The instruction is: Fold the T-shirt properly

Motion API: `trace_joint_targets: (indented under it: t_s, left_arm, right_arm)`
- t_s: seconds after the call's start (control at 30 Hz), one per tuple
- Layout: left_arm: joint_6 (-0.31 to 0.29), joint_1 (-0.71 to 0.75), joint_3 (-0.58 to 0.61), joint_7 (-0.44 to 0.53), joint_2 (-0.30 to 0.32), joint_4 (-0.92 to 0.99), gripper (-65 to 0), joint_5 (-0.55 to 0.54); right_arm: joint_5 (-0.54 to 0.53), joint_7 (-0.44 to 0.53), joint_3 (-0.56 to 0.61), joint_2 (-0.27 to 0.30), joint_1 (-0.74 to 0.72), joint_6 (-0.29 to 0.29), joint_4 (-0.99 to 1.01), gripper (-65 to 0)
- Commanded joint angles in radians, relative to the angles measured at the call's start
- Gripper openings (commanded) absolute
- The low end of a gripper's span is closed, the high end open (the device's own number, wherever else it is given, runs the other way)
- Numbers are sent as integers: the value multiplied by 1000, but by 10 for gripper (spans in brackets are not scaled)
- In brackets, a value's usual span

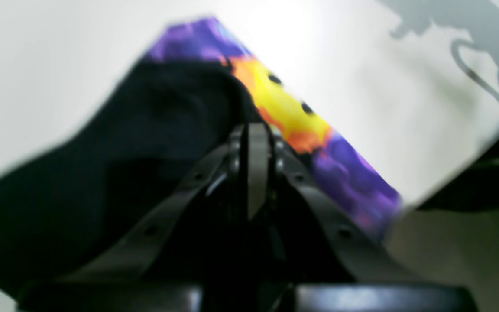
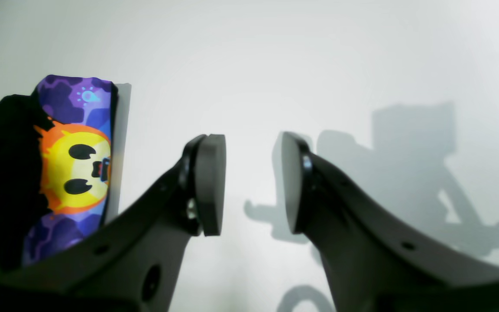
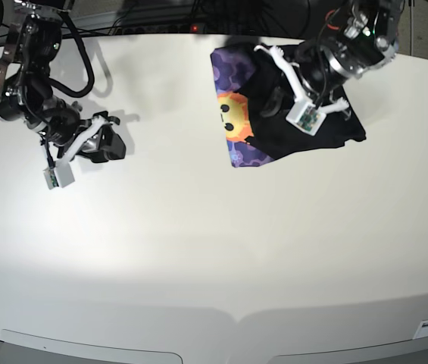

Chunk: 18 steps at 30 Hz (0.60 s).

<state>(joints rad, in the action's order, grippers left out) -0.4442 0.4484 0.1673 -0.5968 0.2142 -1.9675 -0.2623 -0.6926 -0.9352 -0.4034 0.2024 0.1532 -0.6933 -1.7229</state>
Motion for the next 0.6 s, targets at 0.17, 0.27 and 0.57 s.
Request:
trace_joint_targets:
  t_s: [0.17,0.27,0.57]
  left_arm:
    - [0,186,-126,213,54,-71,-650,-11]
    - [0,251,-246,235,46,-72,-650,-42]
    - [0,333,-410,171,-5,-69,-650,-24]
  right_arm:
    - [-27,31,-2,11,-12,-5,-18,-430]
    - [-27,30,-2,11,-12,-5,-18,-430]
    - [-71,29,-2,11,-12,-5,-18,-430]
